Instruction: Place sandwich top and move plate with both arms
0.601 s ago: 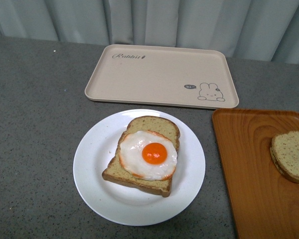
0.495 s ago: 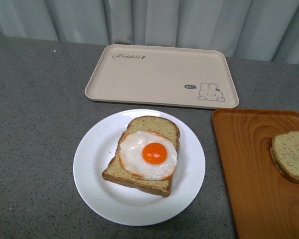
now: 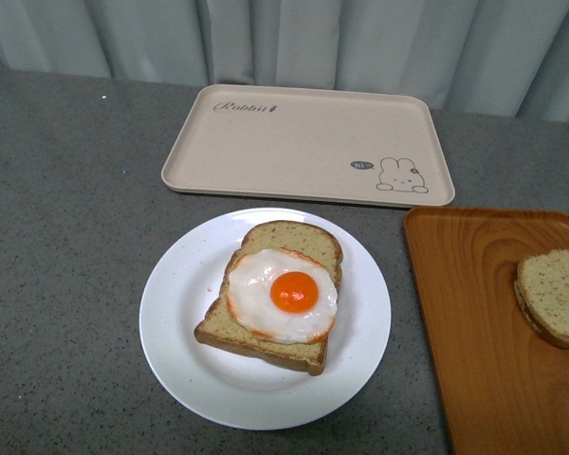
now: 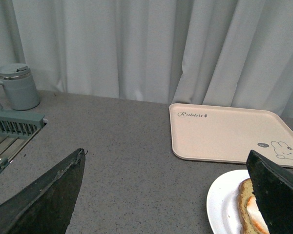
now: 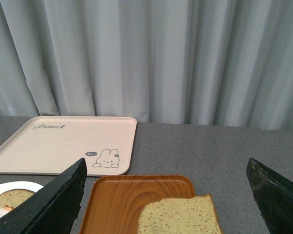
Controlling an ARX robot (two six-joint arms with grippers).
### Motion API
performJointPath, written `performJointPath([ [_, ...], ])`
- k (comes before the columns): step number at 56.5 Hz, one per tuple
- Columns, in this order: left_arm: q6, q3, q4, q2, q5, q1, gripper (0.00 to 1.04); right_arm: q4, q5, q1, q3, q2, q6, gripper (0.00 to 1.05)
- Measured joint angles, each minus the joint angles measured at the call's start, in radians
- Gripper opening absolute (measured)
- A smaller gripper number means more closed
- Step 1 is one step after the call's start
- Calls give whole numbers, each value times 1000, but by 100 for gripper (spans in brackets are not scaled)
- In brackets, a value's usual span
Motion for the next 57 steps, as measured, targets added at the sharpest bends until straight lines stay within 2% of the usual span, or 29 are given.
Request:
performJointPath([
  [57,0,0,0,0,0,0,98,0,0,0,0,0,0,96],
])
